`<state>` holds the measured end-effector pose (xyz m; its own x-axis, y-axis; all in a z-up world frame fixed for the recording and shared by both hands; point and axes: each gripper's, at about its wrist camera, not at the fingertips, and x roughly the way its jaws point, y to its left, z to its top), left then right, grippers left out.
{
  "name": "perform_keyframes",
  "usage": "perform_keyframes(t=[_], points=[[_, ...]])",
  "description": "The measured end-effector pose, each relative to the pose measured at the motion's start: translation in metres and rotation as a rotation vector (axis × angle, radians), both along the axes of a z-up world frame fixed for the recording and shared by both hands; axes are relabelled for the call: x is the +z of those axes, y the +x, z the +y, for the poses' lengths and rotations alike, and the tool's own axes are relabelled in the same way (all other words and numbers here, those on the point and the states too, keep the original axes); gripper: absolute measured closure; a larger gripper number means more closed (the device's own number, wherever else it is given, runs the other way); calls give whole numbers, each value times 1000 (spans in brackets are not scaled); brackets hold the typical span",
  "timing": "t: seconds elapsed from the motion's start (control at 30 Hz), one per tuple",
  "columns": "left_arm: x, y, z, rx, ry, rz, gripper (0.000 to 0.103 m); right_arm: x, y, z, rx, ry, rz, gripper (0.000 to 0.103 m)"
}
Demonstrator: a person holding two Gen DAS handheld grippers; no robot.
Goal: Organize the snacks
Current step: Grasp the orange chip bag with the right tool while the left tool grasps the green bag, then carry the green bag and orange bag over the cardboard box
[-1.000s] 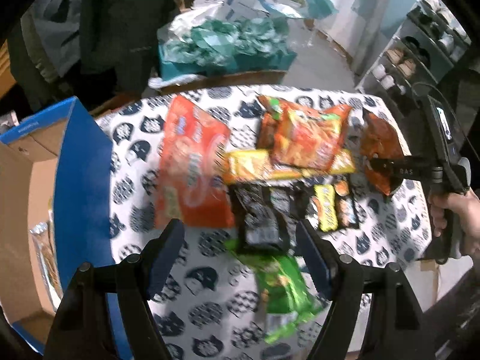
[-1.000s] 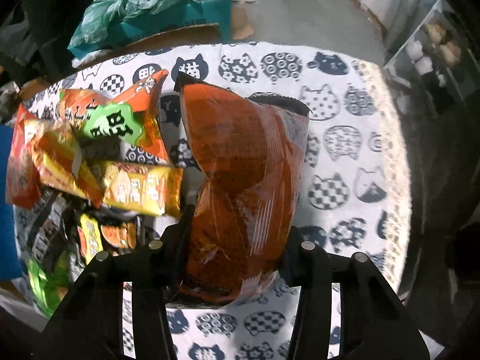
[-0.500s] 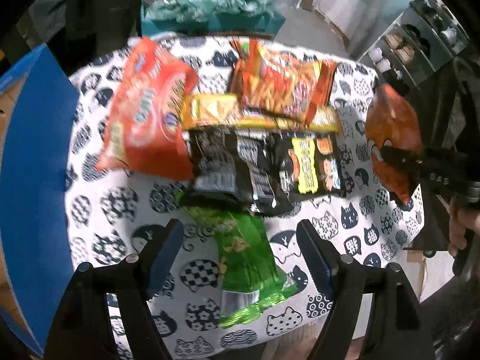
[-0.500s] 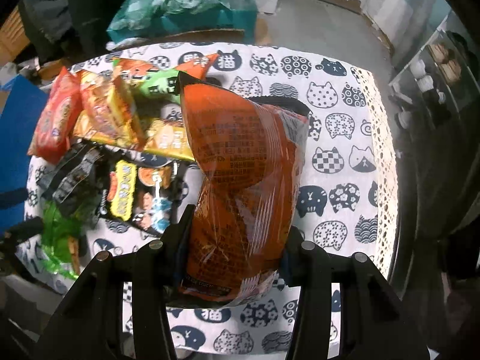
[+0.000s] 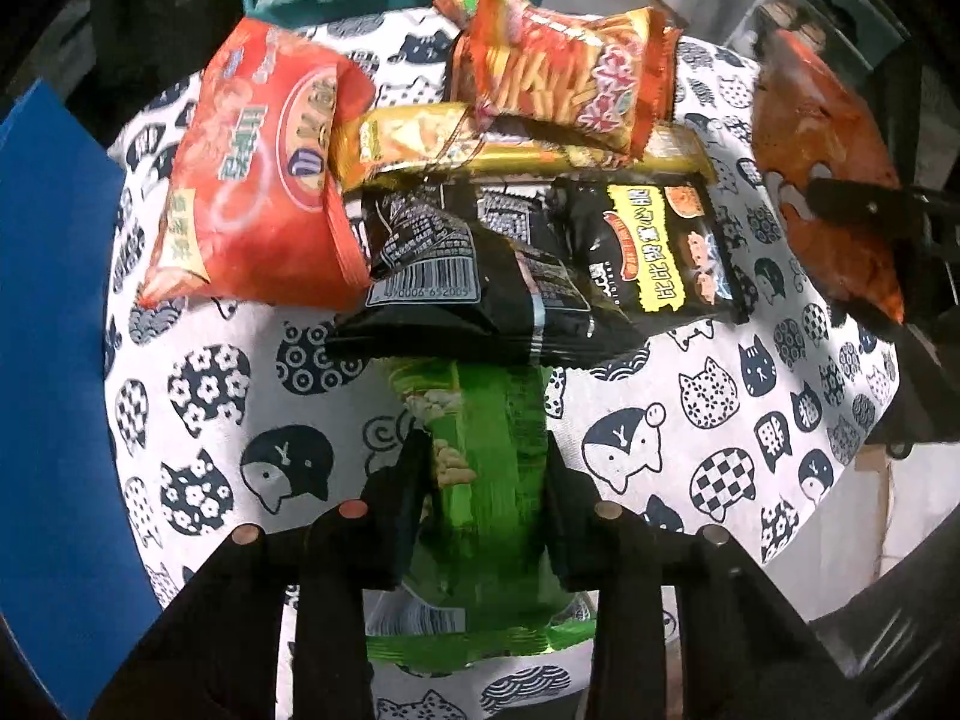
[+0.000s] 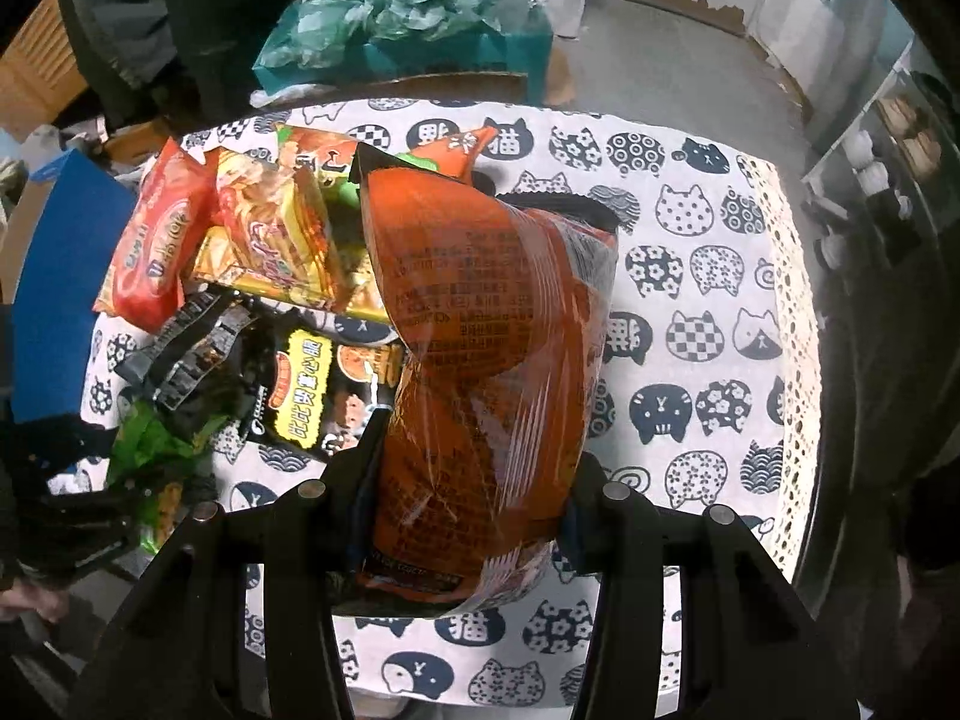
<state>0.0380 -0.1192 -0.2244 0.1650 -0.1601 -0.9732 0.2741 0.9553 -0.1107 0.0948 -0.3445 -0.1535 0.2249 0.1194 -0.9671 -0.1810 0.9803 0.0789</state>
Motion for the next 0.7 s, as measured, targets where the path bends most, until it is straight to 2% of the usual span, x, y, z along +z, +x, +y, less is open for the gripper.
perform_keyframes(t=[0.13,0.43,0.7], points=[[10,-7,-1,-32,34,-28,71,4,2,7,8,-7,-14,57],[32,-21,18,-23,87,-65,73,25,1,29,54,10,-61,57],[42,-23,45,2,97,-83,73,40,-1,52,99,29,-91,57]])
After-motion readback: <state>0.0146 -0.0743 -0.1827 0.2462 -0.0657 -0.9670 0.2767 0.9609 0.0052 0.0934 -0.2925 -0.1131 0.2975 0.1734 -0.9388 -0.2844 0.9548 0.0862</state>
